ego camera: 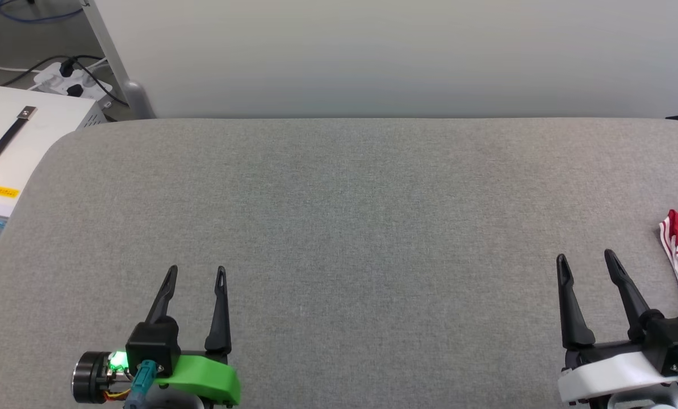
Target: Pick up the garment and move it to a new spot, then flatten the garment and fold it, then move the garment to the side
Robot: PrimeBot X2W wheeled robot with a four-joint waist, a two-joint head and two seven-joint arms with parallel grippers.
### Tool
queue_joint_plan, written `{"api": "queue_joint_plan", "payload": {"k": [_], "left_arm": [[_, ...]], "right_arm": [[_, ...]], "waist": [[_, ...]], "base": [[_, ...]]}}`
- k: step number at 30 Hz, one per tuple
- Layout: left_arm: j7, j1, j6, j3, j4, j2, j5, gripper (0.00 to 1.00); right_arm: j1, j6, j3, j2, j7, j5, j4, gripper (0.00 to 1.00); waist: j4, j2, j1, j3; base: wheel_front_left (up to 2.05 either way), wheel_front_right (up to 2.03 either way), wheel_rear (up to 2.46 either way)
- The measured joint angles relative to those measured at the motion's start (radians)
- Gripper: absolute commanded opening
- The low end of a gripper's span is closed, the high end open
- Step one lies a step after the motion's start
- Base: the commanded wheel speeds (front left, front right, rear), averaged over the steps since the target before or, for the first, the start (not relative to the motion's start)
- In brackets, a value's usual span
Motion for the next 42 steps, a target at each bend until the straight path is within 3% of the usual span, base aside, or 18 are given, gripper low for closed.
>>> {"api": "queue_joint_plan", "payload": {"k": [22, 23, 42], "left_arm": [[0.000, 0.045, -0.048, -0.001, -0.004, -0.005, -0.002, 1.00], [0.000, 0.045, -0.048, -0.001, -0.004, -0.005, -0.002, 0.00], [0.029, 0.043, -0.047, 0.002, -0.007, -0.005, -0.001, 0.00]], "right_arm": [[0.052, 0.000, -0.004, 0.016, 0.000, 0.006, 0.022, 1.00], [0.052, 0.000, -0.004, 0.016, 0.000, 0.006, 0.022, 0.00], [0.051, 0.000, -0.001, 0.016, 0.026, 0.003, 0.023, 0.00]], "waist": [[0.013, 0.0000, 0.0000, -0.030], [0.013, 0.0000, 0.0000, -0.030], [0.010, 0.0000, 0.0001, -0.030]], "base": [[0.00, 0.00, 0.00], [0.00, 0.00, 0.00], [0.00, 0.00, 0.00]]}}
